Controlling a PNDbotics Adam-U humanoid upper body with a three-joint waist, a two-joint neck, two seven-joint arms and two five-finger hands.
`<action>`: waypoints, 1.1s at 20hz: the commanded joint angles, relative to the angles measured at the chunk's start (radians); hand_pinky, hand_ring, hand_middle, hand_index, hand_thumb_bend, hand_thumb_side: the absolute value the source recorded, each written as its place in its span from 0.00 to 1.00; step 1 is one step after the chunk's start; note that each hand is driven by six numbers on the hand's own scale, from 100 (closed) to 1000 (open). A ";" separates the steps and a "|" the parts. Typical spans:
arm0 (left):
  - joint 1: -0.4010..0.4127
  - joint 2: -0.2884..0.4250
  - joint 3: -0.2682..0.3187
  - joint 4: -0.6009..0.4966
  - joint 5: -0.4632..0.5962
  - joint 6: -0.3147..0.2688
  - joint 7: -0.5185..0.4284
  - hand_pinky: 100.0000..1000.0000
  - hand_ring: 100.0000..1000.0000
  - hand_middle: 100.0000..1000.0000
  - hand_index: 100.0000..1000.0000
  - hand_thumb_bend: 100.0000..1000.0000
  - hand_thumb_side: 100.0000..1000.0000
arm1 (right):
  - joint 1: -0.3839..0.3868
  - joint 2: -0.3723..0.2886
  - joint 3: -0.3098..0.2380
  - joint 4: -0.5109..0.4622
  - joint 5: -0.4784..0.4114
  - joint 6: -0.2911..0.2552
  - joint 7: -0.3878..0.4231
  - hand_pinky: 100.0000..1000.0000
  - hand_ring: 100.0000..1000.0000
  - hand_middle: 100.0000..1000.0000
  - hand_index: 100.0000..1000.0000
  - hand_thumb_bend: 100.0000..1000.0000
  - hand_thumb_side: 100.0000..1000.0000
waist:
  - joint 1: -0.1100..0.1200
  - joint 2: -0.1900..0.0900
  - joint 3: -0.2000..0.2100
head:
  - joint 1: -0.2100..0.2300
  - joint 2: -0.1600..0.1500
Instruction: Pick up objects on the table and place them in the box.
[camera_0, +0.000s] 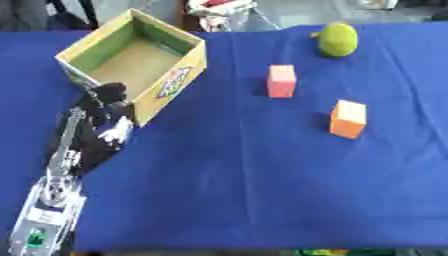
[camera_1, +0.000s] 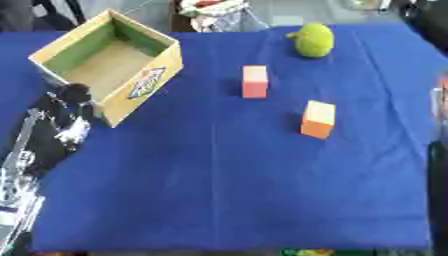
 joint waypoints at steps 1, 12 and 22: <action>-0.006 0.003 -0.002 -0.014 0.009 -0.003 -0.003 0.49 0.78 0.72 0.78 0.14 0.24 | -0.073 -0.042 -0.018 -0.021 0.019 -0.012 -0.023 0.73 0.74 0.71 0.86 0.00 0.14 | 0.000 -0.019 0.003 | -0.007 -0.006; -0.006 0.007 -0.009 -0.011 0.010 -0.003 -0.008 0.49 0.78 0.72 0.78 0.13 0.25 | -0.279 -0.130 -0.054 0.008 0.016 0.029 -0.088 0.74 0.74 0.72 0.88 0.00 0.14 | -0.007 -0.028 0.018 | -0.023 -0.002; -0.002 0.014 -0.018 -0.004 0.010 -0.003 -0.016 0.49 0.78 0.72 0.78 0.13 0.25 | -0.544 -0.173 -0.079 0.507 -0.095 0.096 -0.059 0.71 0.75 0.72 0.86 0.00 0.21 | -0.013 -0.047 0.044 | -0.043 0.014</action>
